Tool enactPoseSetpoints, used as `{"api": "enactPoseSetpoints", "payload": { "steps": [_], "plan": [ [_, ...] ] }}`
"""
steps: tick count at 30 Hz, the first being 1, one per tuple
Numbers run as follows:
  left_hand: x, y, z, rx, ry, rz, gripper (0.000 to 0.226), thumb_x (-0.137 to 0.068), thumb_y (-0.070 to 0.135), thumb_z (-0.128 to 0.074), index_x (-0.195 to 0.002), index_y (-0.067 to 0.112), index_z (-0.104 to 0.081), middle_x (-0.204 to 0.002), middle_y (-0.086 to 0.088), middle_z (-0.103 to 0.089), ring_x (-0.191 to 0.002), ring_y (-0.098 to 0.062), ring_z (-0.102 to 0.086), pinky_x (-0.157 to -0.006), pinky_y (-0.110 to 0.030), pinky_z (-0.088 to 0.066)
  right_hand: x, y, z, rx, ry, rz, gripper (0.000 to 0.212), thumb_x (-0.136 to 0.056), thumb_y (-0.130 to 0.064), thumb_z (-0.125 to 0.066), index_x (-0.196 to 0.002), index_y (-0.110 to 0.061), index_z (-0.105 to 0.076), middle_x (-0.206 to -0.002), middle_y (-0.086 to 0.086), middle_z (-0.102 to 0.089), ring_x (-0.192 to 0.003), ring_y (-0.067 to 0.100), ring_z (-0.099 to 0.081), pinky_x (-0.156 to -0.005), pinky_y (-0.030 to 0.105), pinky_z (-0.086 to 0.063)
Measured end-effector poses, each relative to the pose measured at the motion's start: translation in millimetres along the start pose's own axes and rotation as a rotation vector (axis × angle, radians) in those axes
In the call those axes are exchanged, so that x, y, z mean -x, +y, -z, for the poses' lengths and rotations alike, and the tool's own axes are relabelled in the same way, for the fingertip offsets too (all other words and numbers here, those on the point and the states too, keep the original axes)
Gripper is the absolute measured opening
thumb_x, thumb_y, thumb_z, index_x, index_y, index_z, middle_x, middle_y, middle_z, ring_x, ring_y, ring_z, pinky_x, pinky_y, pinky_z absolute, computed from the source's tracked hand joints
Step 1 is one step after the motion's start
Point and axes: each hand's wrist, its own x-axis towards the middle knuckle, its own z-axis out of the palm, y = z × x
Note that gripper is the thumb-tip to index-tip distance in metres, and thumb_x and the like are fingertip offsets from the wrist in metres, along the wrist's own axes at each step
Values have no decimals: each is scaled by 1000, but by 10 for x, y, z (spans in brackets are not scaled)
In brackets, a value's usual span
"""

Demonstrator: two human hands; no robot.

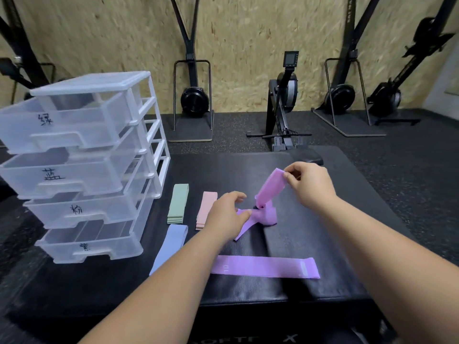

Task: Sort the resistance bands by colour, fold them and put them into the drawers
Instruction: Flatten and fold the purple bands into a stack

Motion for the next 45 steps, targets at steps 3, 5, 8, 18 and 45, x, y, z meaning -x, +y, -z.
{"api": "enactPoseSetpoints", "payload": {
  "steps": [3,5,8,18,45],
  "plan": [
    [-107,240,73,-3,30,-48,45,-97,35,-73,-141,32,-60,-137,16,-61,-101,-6,-65,-91,-24,-47,-98,-58,97,-5,47,54,7,-97,-30,-70,-96,-29,-77,-85,-11,-76,-81,16,-70,-79,37,-58],
    [-184,429,136,-14,51,-103,49,-98,36,-72,-145,34,-57,-139,19,-59,-101,-5,-65,-85,-23,-42,-110,-105,127,-24,21,108,6,-97,-30,-72,-97,-29,-78,-86,-12,-76,-80,13,-69,-79,36,-58],
    [-276,621,188,-33,36,-187,50,-98,35,-72,-146,33,-56,-139,19,-58,-100,-6,-66,-88,-28,-47,-46,-149,89,-37,-29,224,4,-94,-28,-77,-97,-30,-79,-85,-12,-76,-78,10,-68,-78,35,-58],
    [-279,533,155,-167,-1,-176,4,-98,33,-69,-95,32,-71,-84,12,-71,-76,-12,-70,-72,-33,-56,242,-81,-138,-234,-208,171,32,-89,-31,-83,-114,-35,-64,-93,-14,-75,-86,0,-69,-78,21,-54],
    [128,-473,255,517,386,313,9,-99,27,-72,-97,19,-77,-94,0,-76,-82,-17,-69,-68,-24,-50,685,744,-273,72,-545,29,16,-85,-33,-85,-93,-28,-72,-86,-8,-74,-84,17,-69,-80,34,-55]
  ]
}}
